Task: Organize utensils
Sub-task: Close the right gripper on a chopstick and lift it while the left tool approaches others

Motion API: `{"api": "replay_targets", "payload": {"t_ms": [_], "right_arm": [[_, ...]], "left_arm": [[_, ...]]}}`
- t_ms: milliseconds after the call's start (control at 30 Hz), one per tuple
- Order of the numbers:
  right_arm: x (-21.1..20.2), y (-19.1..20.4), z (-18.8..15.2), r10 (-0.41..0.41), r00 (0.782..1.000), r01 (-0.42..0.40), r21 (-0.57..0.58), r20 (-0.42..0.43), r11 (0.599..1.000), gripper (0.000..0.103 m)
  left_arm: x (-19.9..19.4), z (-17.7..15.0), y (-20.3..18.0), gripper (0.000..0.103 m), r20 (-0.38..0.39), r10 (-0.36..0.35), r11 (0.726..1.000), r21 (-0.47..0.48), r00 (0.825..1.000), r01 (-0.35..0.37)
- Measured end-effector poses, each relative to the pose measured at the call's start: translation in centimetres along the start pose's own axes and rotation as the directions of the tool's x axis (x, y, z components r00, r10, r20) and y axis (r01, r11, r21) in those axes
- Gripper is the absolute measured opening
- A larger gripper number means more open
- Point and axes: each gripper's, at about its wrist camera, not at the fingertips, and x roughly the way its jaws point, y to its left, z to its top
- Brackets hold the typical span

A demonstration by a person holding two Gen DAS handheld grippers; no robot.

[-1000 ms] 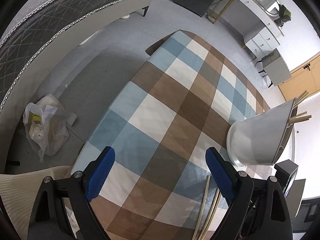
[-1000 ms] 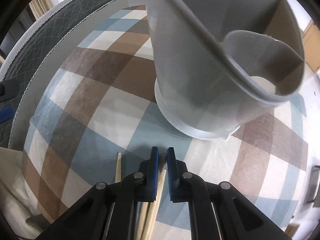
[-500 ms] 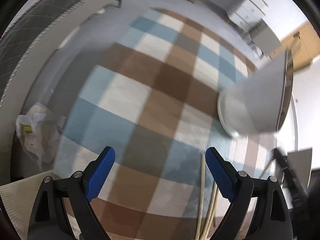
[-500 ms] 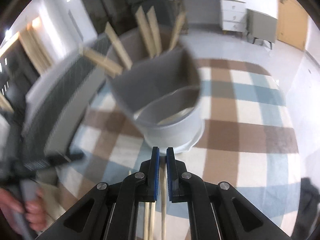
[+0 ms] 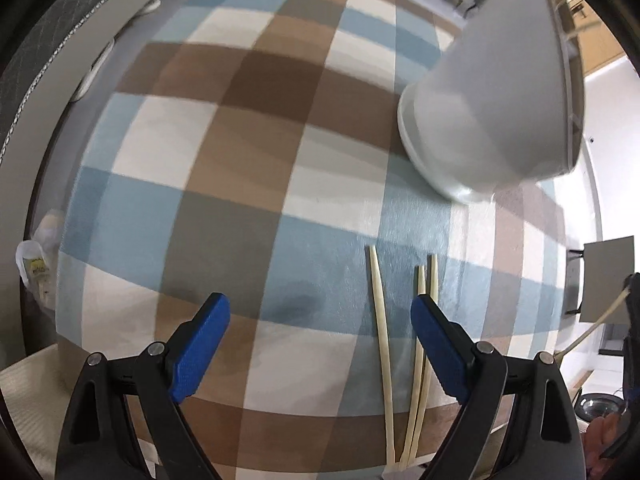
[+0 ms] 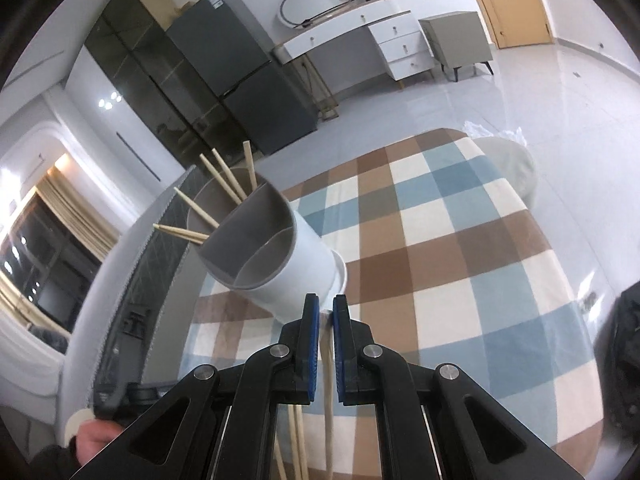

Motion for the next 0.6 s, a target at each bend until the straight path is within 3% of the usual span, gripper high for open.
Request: {"api": "replay_targets", "payload": {"t_ms": [167,333,433,600], "right_arm": [[-0.5,-0.5,0.1,0.022,0.999,-0.023,0.019,0.025,1.0,0.006],[-1.3,-0.3,0.2,0.057,0.997,-0.057,0.009,0.047,0.998,0.006],[-1.4,-0.5,0.3,0.071,0.996,-0.073,0.023,0.055,0.997,0.006],[-1.5,-1.0,0.4,0.08,0.995,-0.083,0.042,0.064,0.996,0.006]], "left_arm": [[0.7,0.2,-0.6,0.087,-0.019,0.062,0.998,0.005,0.998,-0.062],[1.4,0.9,-1.5,0.083,-0.036,0.075,0.997,-0.024,0.997,-0.076],[2.1,1.3,-2.3,0.073,-0.054,0.102,0.995,-0.008,0.993,-0.102],[2.2,1.3,-2.7,0.068,-0.037,0.16,0.987,-0.003,0.986,-0.161]]}}
